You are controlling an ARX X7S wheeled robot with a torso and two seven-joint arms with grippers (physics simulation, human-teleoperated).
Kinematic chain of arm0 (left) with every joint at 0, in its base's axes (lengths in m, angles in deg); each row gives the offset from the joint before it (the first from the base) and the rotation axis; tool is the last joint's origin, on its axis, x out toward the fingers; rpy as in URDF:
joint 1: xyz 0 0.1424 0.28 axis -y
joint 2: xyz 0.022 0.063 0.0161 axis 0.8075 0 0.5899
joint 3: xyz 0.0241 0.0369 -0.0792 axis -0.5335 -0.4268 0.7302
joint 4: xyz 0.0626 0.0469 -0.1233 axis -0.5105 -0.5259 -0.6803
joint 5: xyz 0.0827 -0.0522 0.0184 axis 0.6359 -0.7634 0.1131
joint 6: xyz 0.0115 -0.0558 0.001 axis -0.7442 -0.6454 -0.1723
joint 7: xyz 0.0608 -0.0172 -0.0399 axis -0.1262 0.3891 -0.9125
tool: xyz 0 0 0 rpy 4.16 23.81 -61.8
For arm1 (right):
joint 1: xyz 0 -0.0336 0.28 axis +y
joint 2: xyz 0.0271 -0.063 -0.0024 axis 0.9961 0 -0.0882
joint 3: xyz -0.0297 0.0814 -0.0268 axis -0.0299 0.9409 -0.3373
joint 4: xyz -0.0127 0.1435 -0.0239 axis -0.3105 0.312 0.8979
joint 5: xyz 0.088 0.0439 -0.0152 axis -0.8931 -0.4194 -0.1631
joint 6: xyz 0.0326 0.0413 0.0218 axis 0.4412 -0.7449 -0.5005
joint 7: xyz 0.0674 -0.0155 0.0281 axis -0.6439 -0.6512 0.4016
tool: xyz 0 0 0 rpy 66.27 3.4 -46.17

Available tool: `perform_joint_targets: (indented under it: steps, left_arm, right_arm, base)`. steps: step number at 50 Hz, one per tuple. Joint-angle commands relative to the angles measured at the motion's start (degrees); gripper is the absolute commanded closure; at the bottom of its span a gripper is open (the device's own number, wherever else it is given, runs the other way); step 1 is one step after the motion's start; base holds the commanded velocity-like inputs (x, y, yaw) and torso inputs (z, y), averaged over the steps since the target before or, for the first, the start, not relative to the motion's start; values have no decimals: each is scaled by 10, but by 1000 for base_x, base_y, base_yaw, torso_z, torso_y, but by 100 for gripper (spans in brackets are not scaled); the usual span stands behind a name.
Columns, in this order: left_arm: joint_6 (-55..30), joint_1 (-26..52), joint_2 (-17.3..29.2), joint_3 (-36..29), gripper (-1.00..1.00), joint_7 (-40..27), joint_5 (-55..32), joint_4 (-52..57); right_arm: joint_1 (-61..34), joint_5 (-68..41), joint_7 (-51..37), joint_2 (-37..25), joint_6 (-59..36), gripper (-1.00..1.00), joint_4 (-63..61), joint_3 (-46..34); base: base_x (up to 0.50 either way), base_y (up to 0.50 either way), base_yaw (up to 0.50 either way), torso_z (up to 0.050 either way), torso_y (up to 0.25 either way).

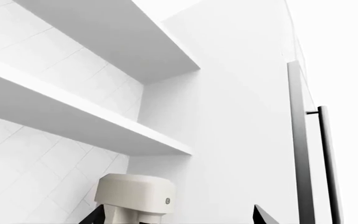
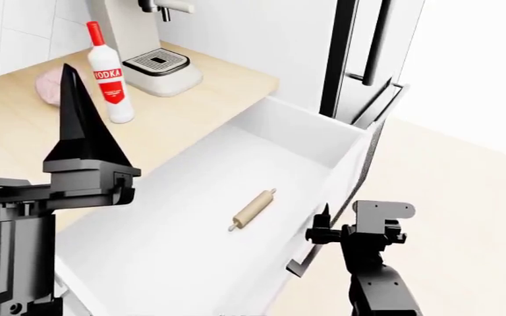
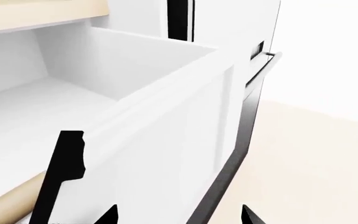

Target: Close the right drawer.

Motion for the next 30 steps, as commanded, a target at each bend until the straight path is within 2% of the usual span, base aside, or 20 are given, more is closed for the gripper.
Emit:
perform_joint_targets:
  steps: [1,11,30]
  left_arm:
    - [4,-6,0,0,-100,1,3,-3]
    - [8,-9,2,2,-100,2,5,-4]
    - [8,-11,1,5,-100,2,4,-4]
  right_arm:
    - [-33,-27,31,26,26,-100,57,-43]
    - [-61,-27,42,33,54,-100,121,-63]
    - [-89,-39,42,43,51,-100,139,-100]
  base:
    - [0,0,0,0,0]
    - [0,0,0,0,0]
    - [0,0,0,0,0]
